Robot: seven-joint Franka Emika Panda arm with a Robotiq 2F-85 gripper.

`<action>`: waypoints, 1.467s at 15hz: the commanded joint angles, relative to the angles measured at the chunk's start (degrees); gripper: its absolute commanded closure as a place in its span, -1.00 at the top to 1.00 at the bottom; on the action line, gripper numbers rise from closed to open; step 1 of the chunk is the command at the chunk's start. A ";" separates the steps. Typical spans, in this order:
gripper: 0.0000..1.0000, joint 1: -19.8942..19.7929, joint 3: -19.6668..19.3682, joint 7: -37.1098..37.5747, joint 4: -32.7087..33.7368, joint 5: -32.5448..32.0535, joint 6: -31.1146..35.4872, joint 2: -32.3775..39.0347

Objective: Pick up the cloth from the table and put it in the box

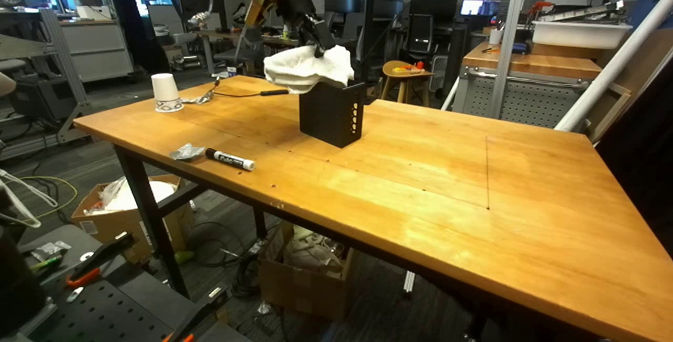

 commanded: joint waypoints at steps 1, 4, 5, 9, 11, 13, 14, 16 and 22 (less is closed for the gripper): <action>-0.93 3.05 -0.53 4.52 2.47 -2.27 -3.32 0.81; -0.40 2.88 -0.16 3.07 1.08 -0.42 -1.29 0.71; -0.89 3.35 0.04 3.12 1.05 -0.35 -1.36 0.65; -0.41 3.19 -0.32 3.10 0.99 -0.36 -1.36 1.00; -0.40 3.18 -0.34 3.10 1.01 -0.36 -1.36 1.00; -0.41 3.18 -0.34 3.10 1.01 -0.36 -1.36 1.00; -0.40 3.18 -0.34 3.10 1.01 -0.36 -1.36 1.00; -0.40 3.18 -0.34 3.10 1.01 -0.36 -1.36 1.00; -0.82 3.11 -0.62 3.36 1.17 -0.71 -1.79 0.86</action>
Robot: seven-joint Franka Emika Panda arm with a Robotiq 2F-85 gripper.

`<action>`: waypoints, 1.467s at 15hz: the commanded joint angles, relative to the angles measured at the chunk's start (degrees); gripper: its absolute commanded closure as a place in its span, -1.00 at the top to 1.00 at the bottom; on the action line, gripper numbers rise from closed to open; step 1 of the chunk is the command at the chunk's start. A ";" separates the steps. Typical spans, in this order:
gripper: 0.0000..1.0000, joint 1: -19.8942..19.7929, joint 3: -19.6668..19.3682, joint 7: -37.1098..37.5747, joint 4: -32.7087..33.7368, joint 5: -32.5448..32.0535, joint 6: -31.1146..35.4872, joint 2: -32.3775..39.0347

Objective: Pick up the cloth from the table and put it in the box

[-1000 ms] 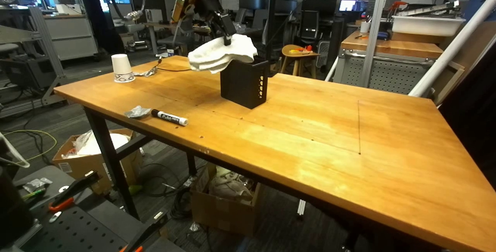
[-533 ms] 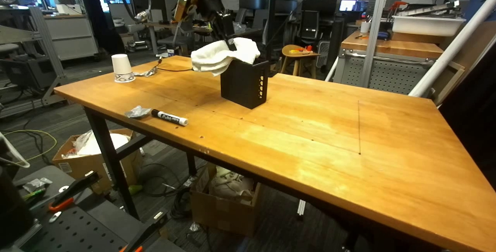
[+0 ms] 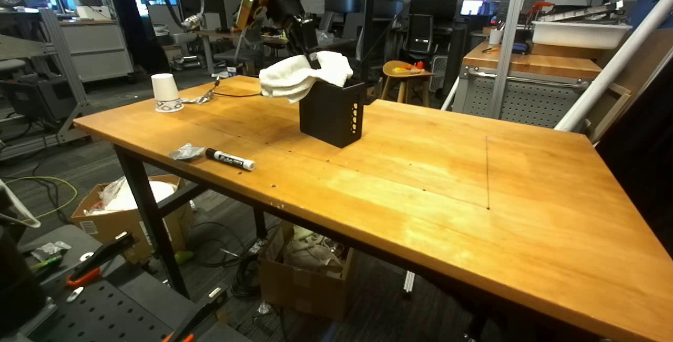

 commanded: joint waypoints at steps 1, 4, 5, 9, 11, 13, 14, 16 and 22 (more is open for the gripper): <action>-0.92 0.22 -0.97 0.38 0.47 -0.81 -0.92 -0.26; -0.85 -0.56 -2.88 3.79 2.71 -1.43 -3.27 0.39; -0.85 -1.15 -3.92 5.20 3.94 -1.29 -4.73 0.91; -0.85 -4.14 -6.61 5.48 8.15 0.12 -10.38 2.92; -0.85 -5.50 -6.19 1.97 9.31 2.81 -12.14 4.27; -0.85 -5.96 -5.00 -2.27 9.50 6.96 -12.71 5.09; -0.85 -5.72 -4.72 -4.00 9.51 8.65 -12.78 5.28; -0.85 -4.66 -4.16 -6.19 9.34 9.01 -12.76 4.88; -0.85 -2.99 -3.37 -8.63 10.43 10.22 -13.90 5.46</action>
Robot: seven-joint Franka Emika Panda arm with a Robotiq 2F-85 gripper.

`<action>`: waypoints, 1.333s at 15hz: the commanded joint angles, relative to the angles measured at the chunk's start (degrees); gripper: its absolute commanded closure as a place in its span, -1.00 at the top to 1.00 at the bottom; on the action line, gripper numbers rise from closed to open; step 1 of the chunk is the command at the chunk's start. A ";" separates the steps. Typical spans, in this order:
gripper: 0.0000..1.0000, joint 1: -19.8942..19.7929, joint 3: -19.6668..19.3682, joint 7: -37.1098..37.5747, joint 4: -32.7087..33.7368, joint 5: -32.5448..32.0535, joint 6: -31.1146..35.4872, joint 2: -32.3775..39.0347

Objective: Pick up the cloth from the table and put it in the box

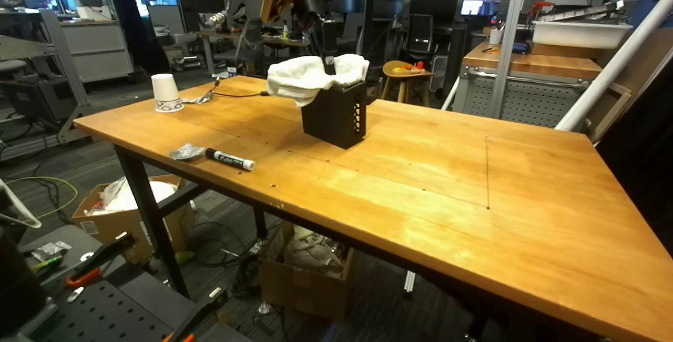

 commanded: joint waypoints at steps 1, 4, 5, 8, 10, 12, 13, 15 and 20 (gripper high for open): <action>-0.85 0.01 0.03 -3.21 2.74 2.46 -1.86 1.98; -0.85 -2.04 -0.36 -9.52 3.86 4.75 -0.79 4.20; -0.85 -3.20 -0.43 -13.28 4.26 5.75 0.94 5.18; -0.85 -5.03 -0.95 -20.07 6.40 8.82 1.55 8.31; -0.85 -5.76 -1.03 -23.21 7.50 10.93 1.21 9.88; -0.85 -6.54 -0.93 -26.45 9.24 13.26 -0.48 11.39; -0.85 -6.47 -0.81 -26.78 9.62 14.23 -1.18 12.07; -0.85 -7.27 -0.57 -29.52 11.66 16.60 -3.26 13.60; -0.85 -7.69 0.59 -33.41 11.63 21.64 -0.16 16.82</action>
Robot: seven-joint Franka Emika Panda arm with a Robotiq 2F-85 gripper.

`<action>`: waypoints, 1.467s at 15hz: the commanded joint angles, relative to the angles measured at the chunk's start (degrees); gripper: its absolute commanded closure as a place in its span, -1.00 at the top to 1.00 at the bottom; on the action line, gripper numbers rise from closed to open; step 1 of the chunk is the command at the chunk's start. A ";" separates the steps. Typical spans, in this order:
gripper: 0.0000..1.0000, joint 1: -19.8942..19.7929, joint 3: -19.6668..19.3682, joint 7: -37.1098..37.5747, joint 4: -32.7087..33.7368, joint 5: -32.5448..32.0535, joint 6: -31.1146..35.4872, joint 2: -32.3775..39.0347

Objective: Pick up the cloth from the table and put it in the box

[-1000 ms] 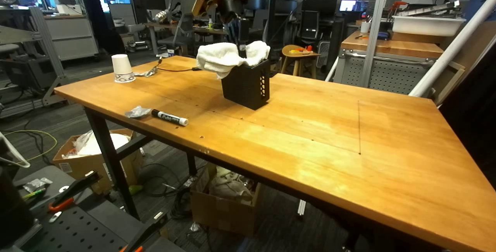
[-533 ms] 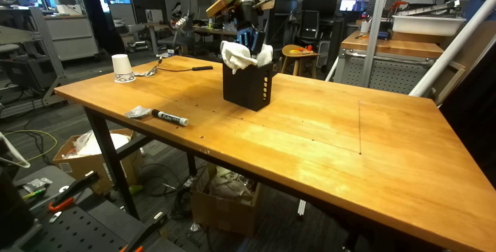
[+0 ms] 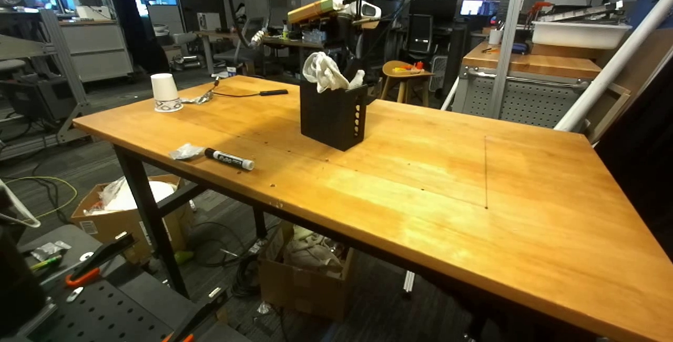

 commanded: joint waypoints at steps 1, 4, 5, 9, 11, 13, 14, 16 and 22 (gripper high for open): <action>-0.85 -0.16 1.25 -2.56 0.25 4.61 3.86 6.17; -0.84 0.78 0.84 -2.99 -0.06 3.10 3.85 6.03; -0.72 1.26 0.48 -1.82 0.23 2.45 3.61 5.98; 0.08 2.10 -0.90 2.33 1.11 0.82 4.85 3.14; 0.32 2.14 -1.56 4.37 1.35 0.43 5.73 1.72; 0.65 2.58 -2.11 6.81 0.61 0.00 7.76 0.61; 0.83 2.60 -2.38 7.61 0.50 -0.14 8.46 0.35; 0.97 3.22 -2.81 9.91 0.12 -0.51 9.54 0.02; 0.67 4.15 -3.59 13.81 0.96 -1.00 8.86 0.32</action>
